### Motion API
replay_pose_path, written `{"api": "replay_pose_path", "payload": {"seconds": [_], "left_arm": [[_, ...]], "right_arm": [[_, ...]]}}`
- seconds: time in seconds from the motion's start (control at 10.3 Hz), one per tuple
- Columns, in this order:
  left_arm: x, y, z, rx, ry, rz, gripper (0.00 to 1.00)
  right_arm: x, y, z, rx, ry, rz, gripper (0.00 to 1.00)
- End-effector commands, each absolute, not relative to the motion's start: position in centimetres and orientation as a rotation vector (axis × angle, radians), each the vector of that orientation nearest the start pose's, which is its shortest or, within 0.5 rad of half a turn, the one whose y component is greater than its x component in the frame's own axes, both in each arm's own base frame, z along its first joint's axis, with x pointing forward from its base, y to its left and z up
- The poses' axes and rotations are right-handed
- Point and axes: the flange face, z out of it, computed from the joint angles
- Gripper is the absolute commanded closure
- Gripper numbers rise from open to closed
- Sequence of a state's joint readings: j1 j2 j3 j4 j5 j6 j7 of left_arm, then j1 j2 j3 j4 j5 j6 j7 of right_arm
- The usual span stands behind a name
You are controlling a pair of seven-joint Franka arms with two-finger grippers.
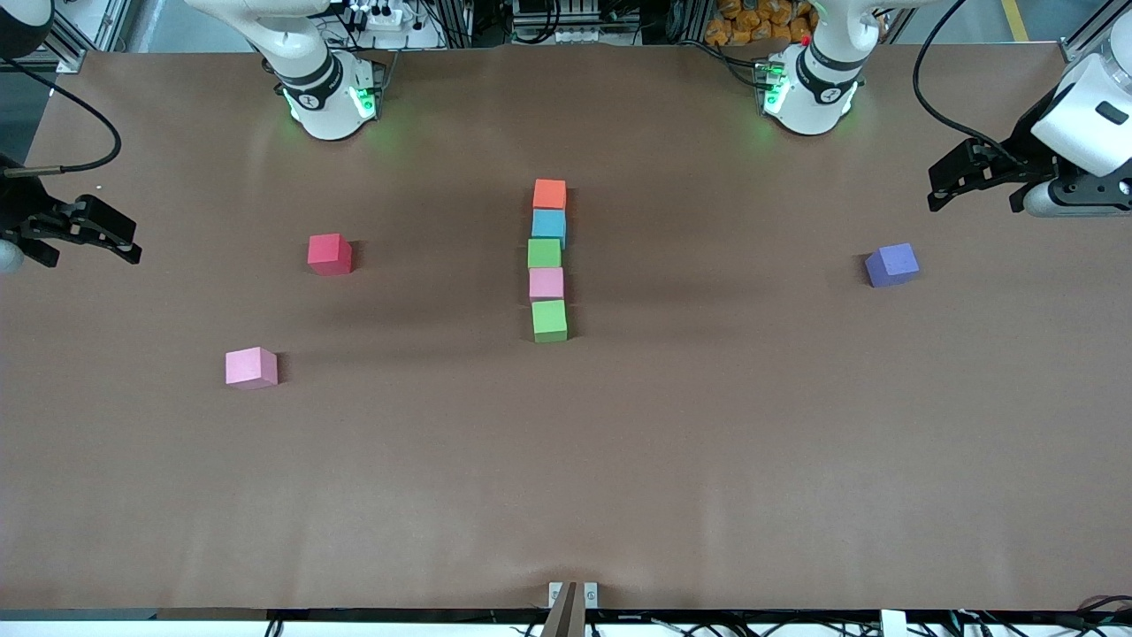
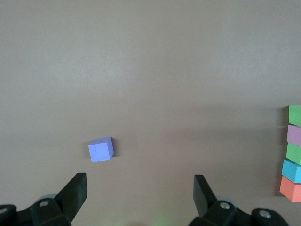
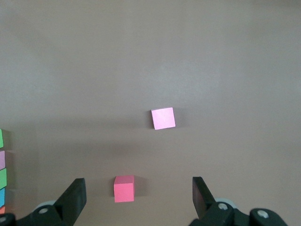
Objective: Arrange blocks into number 1
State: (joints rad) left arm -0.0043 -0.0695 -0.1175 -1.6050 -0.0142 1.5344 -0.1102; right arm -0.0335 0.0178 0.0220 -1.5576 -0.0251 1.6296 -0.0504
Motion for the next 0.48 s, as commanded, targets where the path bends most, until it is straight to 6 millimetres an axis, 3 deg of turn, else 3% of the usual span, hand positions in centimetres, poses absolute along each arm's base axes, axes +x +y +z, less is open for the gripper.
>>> {"api": "replay_pose_path", "payload": {"seconds": [0.0, 0.39], "left_arm": [[52.41, -7.06, 64.72, -3.158, 0.05, 0.021, 0.0], [52.43, -7.23, 64.57, -3.158, 0.05, 0.026, 0.0]], "right_arm": [[56.38, -1.05, 63.28, -3.158, -0.042, -0.084, 0.0], [56.29, -1.05, 63.19, -3.158, -0.041, -0.07, 0.0]]}}
